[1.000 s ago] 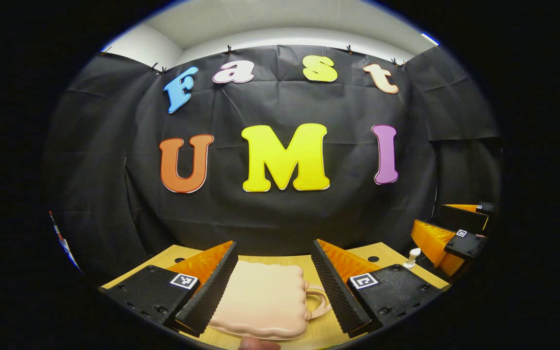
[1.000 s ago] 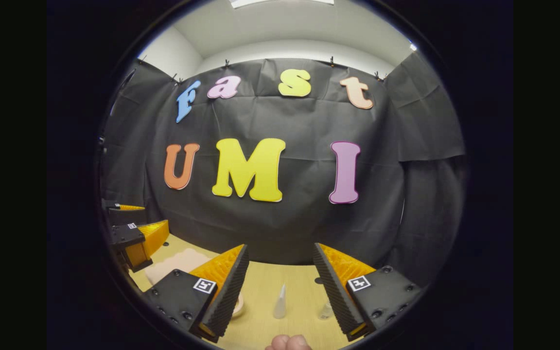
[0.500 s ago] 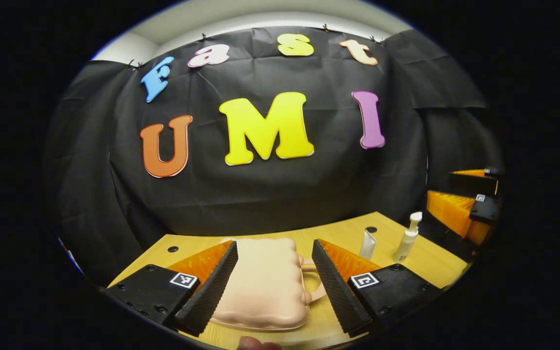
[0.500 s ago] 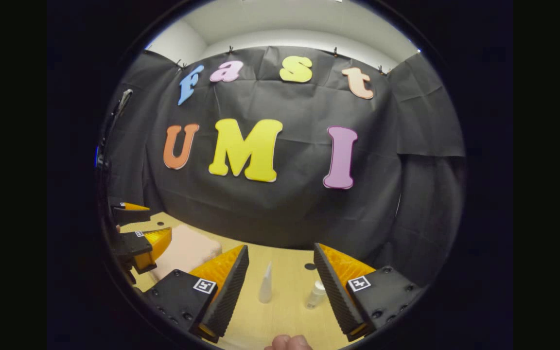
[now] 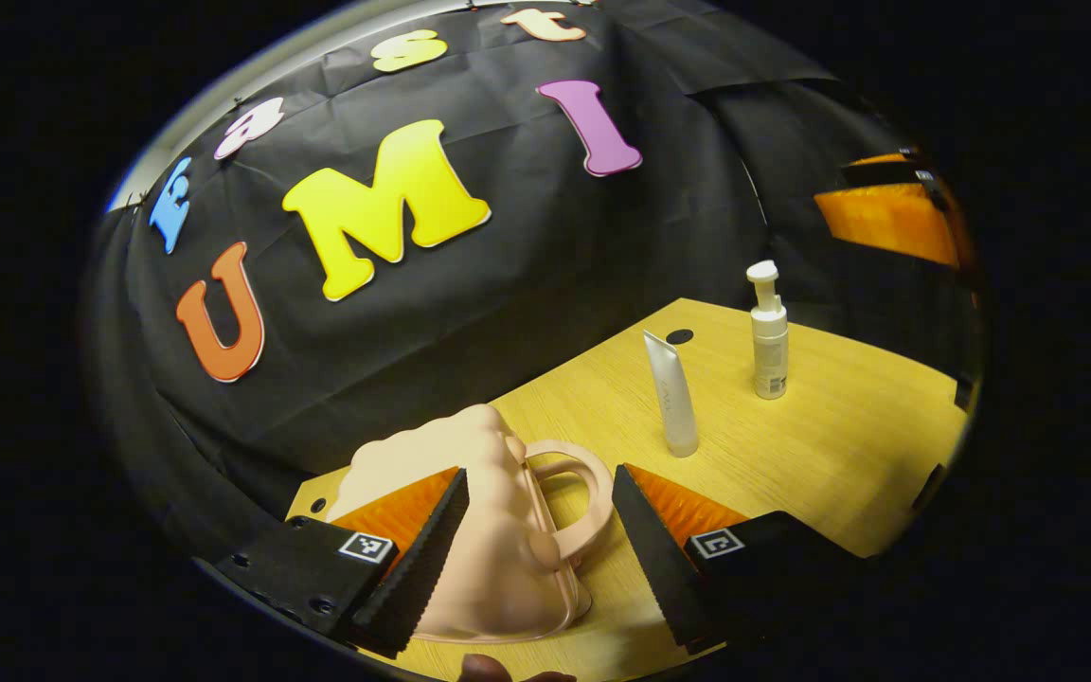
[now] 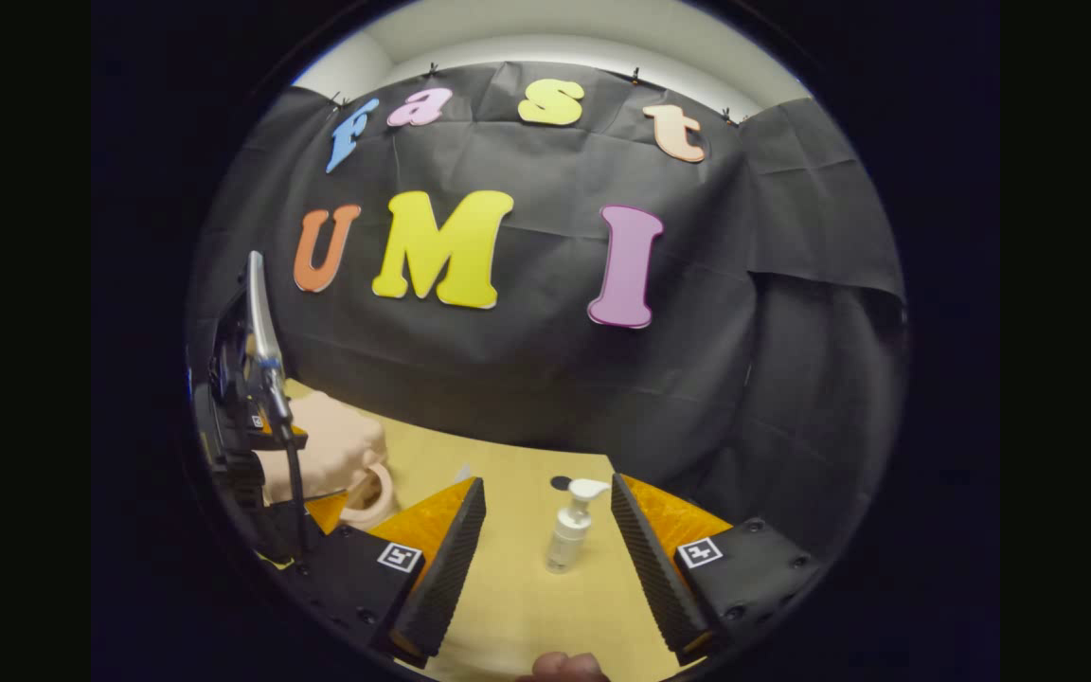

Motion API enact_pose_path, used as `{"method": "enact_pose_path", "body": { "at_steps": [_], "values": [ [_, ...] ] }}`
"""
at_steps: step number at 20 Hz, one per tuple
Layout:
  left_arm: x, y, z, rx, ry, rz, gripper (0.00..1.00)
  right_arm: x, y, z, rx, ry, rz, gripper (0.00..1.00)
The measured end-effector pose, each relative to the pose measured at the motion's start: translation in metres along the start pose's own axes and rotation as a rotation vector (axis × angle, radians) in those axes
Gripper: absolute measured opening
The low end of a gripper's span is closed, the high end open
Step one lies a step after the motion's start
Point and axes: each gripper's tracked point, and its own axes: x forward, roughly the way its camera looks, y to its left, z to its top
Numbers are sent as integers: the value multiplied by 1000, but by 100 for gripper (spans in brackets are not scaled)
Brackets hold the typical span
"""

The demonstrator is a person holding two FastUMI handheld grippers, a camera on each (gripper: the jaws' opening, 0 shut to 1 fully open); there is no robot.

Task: First open the suitcase, pack the skin care products into it, and then close the suitcase.

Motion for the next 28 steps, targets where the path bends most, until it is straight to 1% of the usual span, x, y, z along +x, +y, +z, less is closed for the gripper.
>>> {"method": "enact_pose_path", "body": {
  "at_steps": [1,2,5,7,9,10,11,12,13,14,15,16,17,18,21,22,24,26,28],
  "values": [
    [7,-1,-6,54,25,6,97,-2,-8,-3,6,9,-10,79],
    [18,-7,-13,102,48,-1,97,-2,-18,-5,11,11,-28,80],
    [37,-32,-34,195,116,-53,97,-2,-41,-13,14,24,-70,79],
    [49,-42,-45,271,145,-78,93,-2,-52,-17,29,34,-90,79],
    [57,-51,-54,310,178,-104,87,-2,-56,-24,42,49,-100,79],
    [61,-52,-56,323,186,-106,81,-3,-56,-26,42,54,-100,79],
    [63,-52,-54,332,188,-104,76,-3,-57,-28,40,56,-101,77],
    [64,-53,-55,330,193,-108,62,-4,-58,-28,42,56,-101,77],
    [66,-52,-56,327,200,-107,55,-4,-58,-30,45,57,-100,80],
    [69,-49,-56,322,209,-106,48,-4,-57,-31,46,62,-98,79],
    [70,-48,-58,312,223,-113,43,-4,-56,-33,49,66,-95,79],
    [72,-49,-59,298,239,-124,33,-3,-56,-34,53,67,-94,79],
    [72,-50,-60,291,256,-126,33,-3,-55,-34,57,67,-95,79],
    [73,-49,-61,296,267,-122,35,-4,-54,-33,59,66,-95,79],
    [69,-49,-49,304,258,-125,23,-5,-54,-28,63,52,-98,79],
    [66,-48,-42,292,247,-126,18,-7,-54,-26,63,46,-101,79],
    [60,-42,-32,233,241,-118,12,-8,-53,-22,69,37,-106,79],
    [52,-26,-16,177,212,-89,9,-8,-53,-16,73,24,-111,79],
    [40,-8,2,99,167,-78,7,-7,-48,-9,72,11,-108,80]
  ]
}}
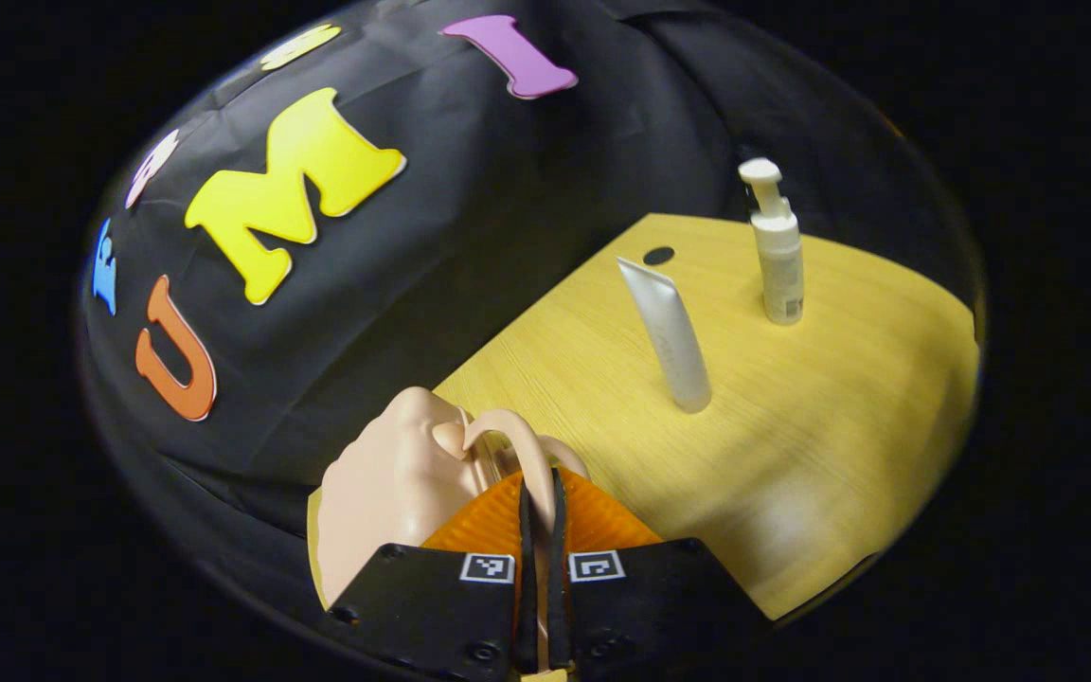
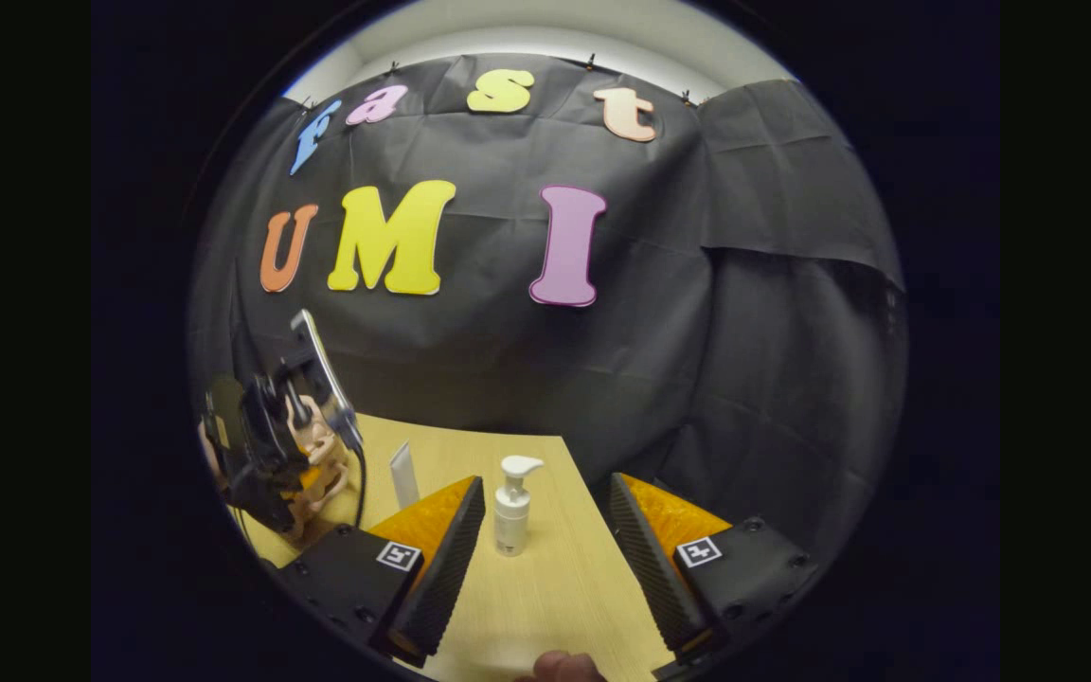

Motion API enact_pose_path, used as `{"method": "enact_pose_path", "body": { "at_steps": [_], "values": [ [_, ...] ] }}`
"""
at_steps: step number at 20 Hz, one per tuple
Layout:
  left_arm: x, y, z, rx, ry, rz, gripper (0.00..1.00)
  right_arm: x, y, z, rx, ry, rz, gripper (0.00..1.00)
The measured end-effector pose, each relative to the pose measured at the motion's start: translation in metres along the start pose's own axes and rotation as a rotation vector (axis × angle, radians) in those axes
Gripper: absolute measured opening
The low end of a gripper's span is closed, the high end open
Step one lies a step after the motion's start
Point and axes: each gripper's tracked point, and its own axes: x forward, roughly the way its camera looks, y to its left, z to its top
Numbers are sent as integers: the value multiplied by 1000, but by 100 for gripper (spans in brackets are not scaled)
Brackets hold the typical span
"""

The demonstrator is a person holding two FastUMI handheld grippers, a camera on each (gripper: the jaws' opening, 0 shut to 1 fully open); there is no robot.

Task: First open the suitcase, pack the skin care products into it, and then close the suitcase.

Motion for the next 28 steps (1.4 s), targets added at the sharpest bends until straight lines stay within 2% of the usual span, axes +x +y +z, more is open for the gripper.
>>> {"method": "enact_pose_path", "body": {
  "at_steps": [3,6,9,13,17,19,20,23,28],
  "values": [
    [-27,47,29,-97,-98,63,5,-1,15,16,-8,-30,17,80],
    [-60,113,39,-253,-198,118,4,-1,39,38,-18,-72,50,77],
    [-92,200,29,-331,-283,234,3,0,69,56,-34,-105,92,79],
    [-107,314,-37,-439,-314,375,3,-3,114,73,-59,-126,145,79],
    [-90,391,-133,-538,-266,471,3,-7,150,83,-97,-124,163,78],
    [-68,412,-188,-594,-220,478,3,-8,162,80,-110,-101,155,82],
    [-57,417,-218,-626,-186,478,3,-10,167,81,-119,-93,150,80],
    [-22,414,-294,-754,-80,455,4,-10,176,78,-170,-78,131,80],
    [28,383,-349,-960,72,368,4,-8,188,78,-211,-52,113,79]
  ]
}}
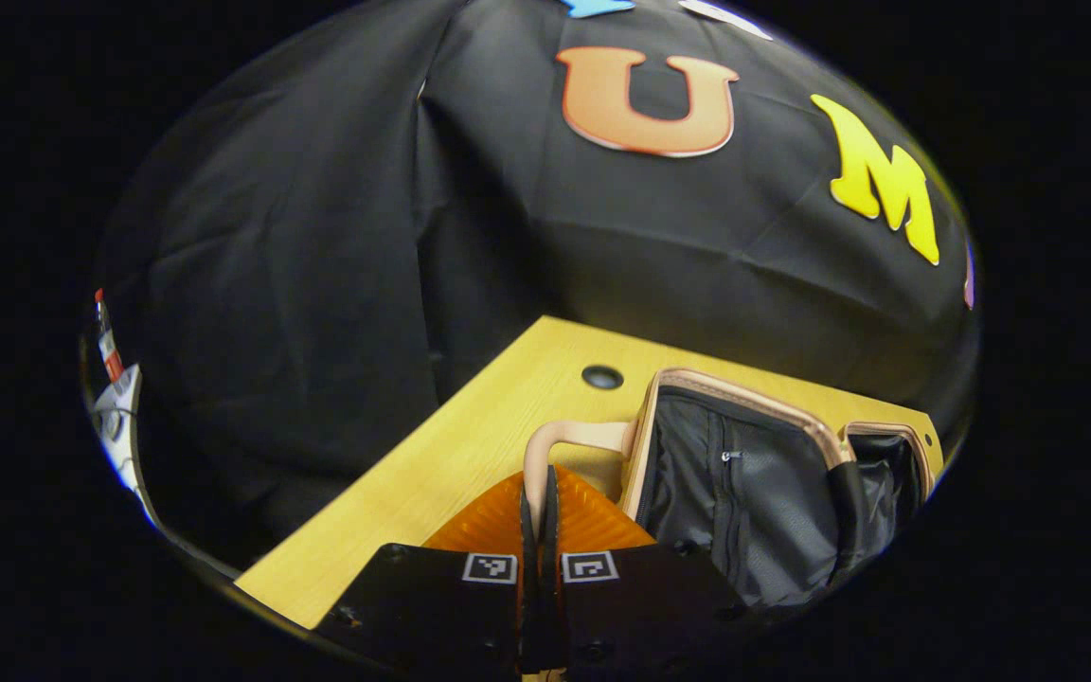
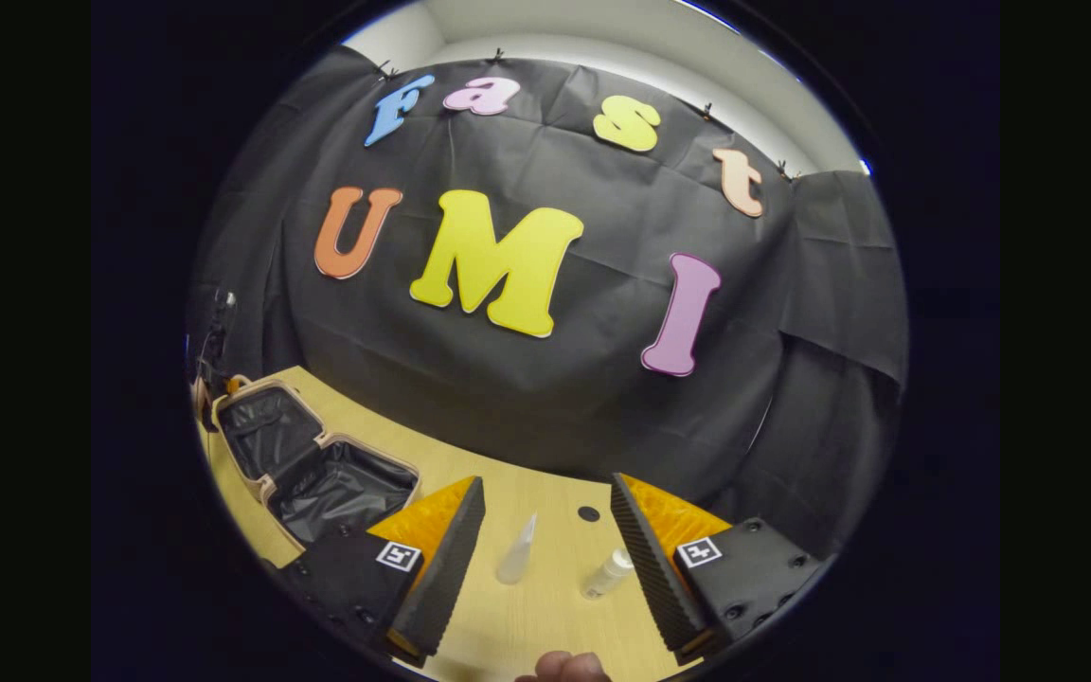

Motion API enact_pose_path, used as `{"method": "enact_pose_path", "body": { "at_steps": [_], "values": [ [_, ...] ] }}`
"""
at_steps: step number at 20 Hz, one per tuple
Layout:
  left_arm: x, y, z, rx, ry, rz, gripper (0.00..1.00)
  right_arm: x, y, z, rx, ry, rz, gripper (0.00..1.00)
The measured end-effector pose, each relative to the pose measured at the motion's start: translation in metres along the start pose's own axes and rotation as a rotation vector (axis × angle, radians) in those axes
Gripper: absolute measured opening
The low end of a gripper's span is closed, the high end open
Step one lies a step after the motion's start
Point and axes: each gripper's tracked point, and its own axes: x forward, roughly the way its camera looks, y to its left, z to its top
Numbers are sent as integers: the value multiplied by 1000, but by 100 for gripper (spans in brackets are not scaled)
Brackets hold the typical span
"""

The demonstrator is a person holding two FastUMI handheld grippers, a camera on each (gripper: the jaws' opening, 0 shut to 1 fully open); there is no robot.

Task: First open the suitcase, pack the skin care products into it, and then close the suitcase.

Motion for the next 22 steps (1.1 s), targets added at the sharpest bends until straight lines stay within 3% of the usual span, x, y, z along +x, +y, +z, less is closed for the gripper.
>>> {"method": "enact_pose_path", "body": {
  "at_steps": [3,5,7,9,12,13,17,22],
  "values": [
    [10,-5,-8,-27,25,-6,4,6,7,-4,-5,15,12,77],
    [8,6,-16,12,50,38,7,9,12,-4,3,17,25,79],
    [5,14,-11,91,48,102,21,10,16,-7,9,18,38,79],
    [-9,6,0,142,33,100,33,11,16,-11,28,22,48,77],
    [-38,-22,30,155,-54,60,87,9,8,-15,44,14,55,79],
    [-51,-38,44,160,-96,40,100,8,3,-15,50,6,57,79],
    [-124,-135,80,172,-229,-77,100,8,-33,-26,98,-9,40,79],
    [-202,-286,68,185,-261,-239,99,10,-81,-51,157,8,21,80]
  ]
}}
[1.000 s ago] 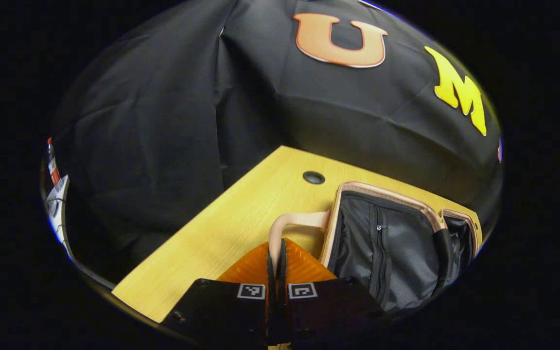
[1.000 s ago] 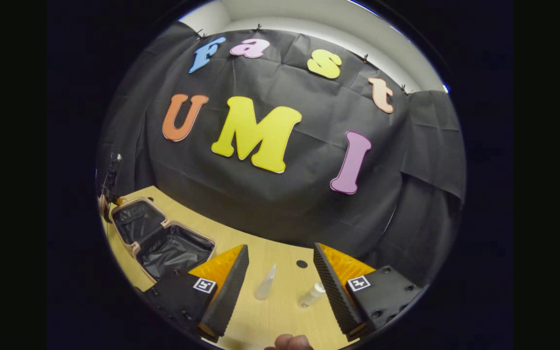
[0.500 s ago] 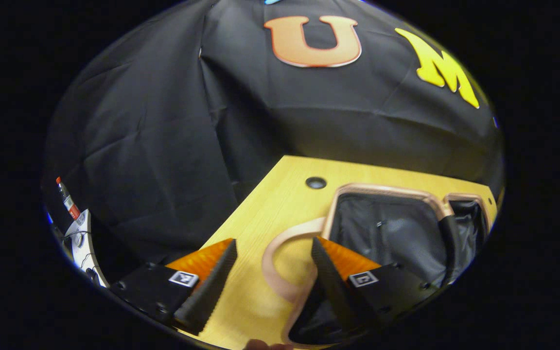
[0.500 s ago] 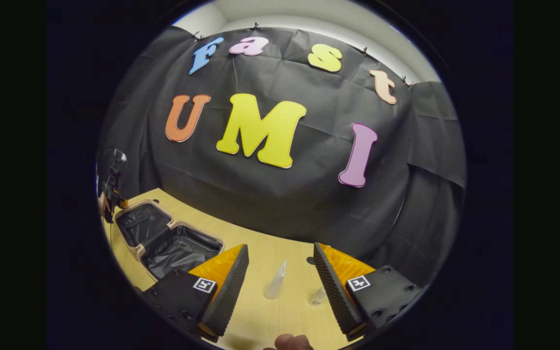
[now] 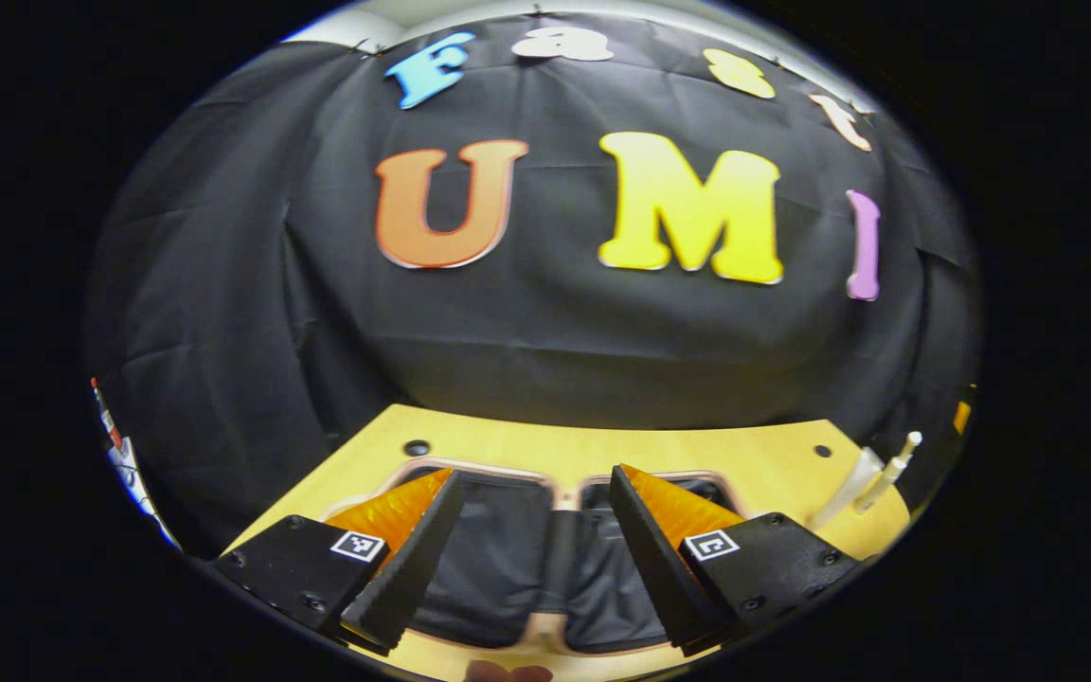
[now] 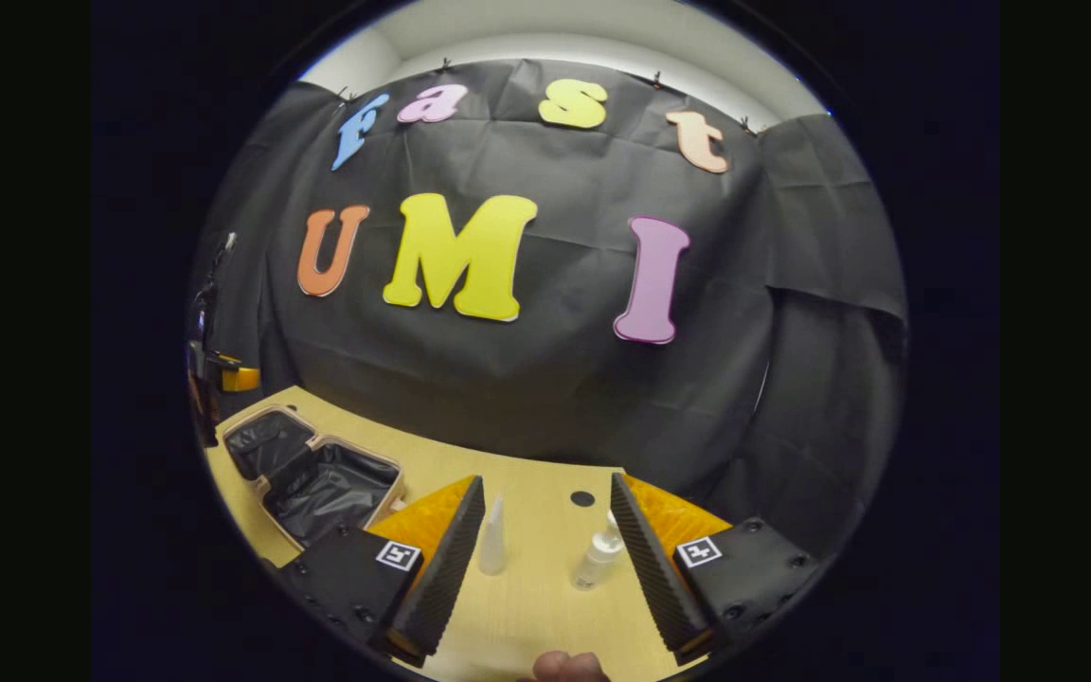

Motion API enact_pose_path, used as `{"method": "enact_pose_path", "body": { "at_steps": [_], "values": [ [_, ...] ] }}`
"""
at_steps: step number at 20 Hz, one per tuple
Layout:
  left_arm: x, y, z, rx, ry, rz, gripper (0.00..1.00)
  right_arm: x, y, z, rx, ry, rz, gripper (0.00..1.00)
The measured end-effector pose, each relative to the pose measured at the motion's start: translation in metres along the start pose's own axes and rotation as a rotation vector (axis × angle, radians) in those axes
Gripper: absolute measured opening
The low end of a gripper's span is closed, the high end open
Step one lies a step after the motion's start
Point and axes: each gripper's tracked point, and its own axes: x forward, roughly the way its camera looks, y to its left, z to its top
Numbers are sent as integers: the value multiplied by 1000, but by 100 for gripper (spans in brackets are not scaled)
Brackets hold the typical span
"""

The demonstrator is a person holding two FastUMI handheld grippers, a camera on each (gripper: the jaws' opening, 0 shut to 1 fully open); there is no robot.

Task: First open the suitcase, pack the skin care products into it, and then close the suitcase.

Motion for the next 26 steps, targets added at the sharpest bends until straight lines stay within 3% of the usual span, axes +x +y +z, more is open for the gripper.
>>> {"method": "enact_pose_path", "body": {
  "at_steps": [5,8,14,19,22,26],
  "values": [
    [-30,-135,-11,40,-19,-123,100,-3,-51,-19,34,19,-31,77],
    [-37,-206,-38,31,43,-212,100,-8,-76,-27,46,33,-44,80],
    [-46,-318,-82,92,86,-381,100,-22,-123,-46,22,69,-92,79],
    [-2,-368,-139,99,152,-429,100,-35,-164,-56,-2,95,-151,79],
    [31,-386,-172,123,197,-436,100,-46,-178,-72,-18,137,-172,77],
    [63,-395,-189,103,223,-411,100,-52,-188,-83,-36,173,-188,82]
  ]
}}
